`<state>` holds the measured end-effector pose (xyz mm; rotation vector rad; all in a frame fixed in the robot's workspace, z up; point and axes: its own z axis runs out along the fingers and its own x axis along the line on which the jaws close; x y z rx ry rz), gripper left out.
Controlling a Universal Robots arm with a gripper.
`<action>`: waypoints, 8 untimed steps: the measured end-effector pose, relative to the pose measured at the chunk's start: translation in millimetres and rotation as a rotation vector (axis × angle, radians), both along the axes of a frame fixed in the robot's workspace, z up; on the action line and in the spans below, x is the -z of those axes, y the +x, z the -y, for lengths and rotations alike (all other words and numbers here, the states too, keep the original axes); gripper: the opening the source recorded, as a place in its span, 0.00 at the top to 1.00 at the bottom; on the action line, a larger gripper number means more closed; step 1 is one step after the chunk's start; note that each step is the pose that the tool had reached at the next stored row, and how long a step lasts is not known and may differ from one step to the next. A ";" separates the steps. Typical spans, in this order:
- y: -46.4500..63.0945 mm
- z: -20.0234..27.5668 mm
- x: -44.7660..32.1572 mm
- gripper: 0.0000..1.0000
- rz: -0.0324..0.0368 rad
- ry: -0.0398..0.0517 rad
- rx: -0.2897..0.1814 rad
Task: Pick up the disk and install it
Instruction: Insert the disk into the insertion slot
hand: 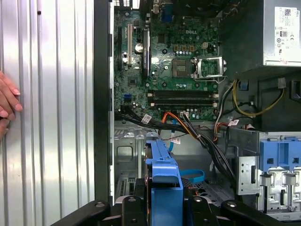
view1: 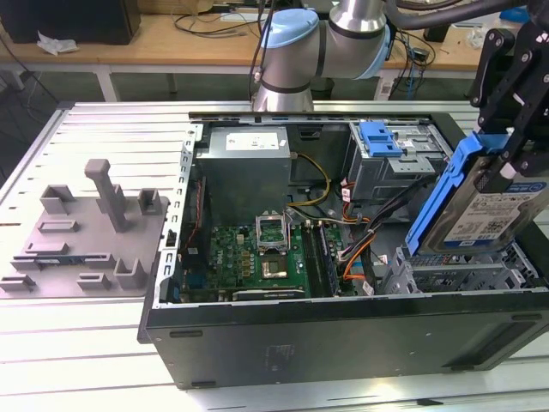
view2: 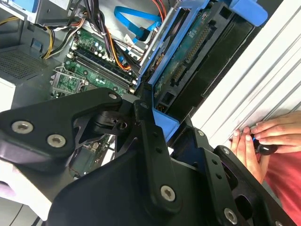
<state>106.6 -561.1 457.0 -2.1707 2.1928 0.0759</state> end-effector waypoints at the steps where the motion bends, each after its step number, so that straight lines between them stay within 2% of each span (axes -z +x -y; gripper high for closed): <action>1: 0.0 0.0 0.2 0.63 0.0000 -0.0001 0.000; 8: 0.5 0.0 2.1 0.63 0.0000 0.0001 0.000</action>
